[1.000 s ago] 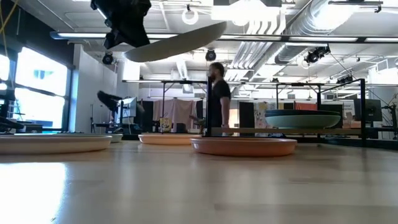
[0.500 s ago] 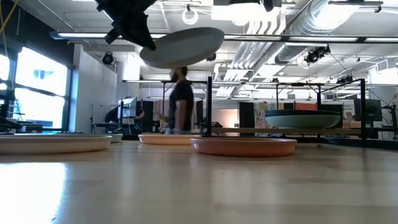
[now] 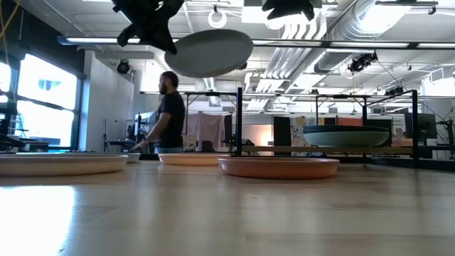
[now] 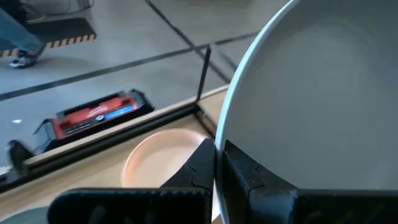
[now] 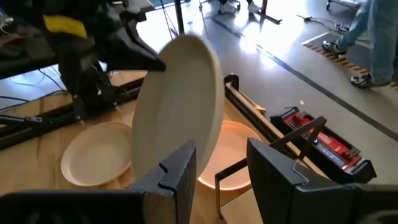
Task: Place and stack plates onto a shelf
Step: Stack the gray plate on top of the black plate
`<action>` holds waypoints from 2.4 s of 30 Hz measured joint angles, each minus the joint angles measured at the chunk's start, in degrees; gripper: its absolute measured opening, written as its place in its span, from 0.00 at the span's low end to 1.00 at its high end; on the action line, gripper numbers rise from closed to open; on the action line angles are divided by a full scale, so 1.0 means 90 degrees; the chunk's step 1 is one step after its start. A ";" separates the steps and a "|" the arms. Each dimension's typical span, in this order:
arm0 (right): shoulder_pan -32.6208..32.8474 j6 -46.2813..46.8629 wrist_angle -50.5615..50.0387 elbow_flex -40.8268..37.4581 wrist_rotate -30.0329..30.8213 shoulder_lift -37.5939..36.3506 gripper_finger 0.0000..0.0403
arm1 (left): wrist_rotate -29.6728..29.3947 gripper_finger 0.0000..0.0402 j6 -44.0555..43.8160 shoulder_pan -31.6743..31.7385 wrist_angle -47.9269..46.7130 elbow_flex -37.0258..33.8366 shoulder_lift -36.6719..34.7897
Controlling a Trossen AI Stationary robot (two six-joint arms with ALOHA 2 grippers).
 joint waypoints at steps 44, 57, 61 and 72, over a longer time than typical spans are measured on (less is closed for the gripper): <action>-0.0083 0.1297 0.0116 -0.0010 0.0665 0.0339 0.02 | 0.0282 0.06 0.0560 0.0015 0.1840 0.0000 0.0386; -0.0075 0.1342 -0.0038 -0.0010 0.0639 0.0338 0.00 | 0.1817 0.16 0.0856 0.0376 0.1999 0.0002 0.0386; -0.0078 0.1342 -0.0048 -0.0010 0.0639 0.0336 0.00 | 0.2386 0.22 0.0643 0.0552 0.2000 0.0002 0.0386; -0.0242 0.1295 -0.0496 -0.0010 0.0625 0.0173 0.00 | 0.2977 0.31 0.0387 0.0888 0.2755 0.0002 0.0287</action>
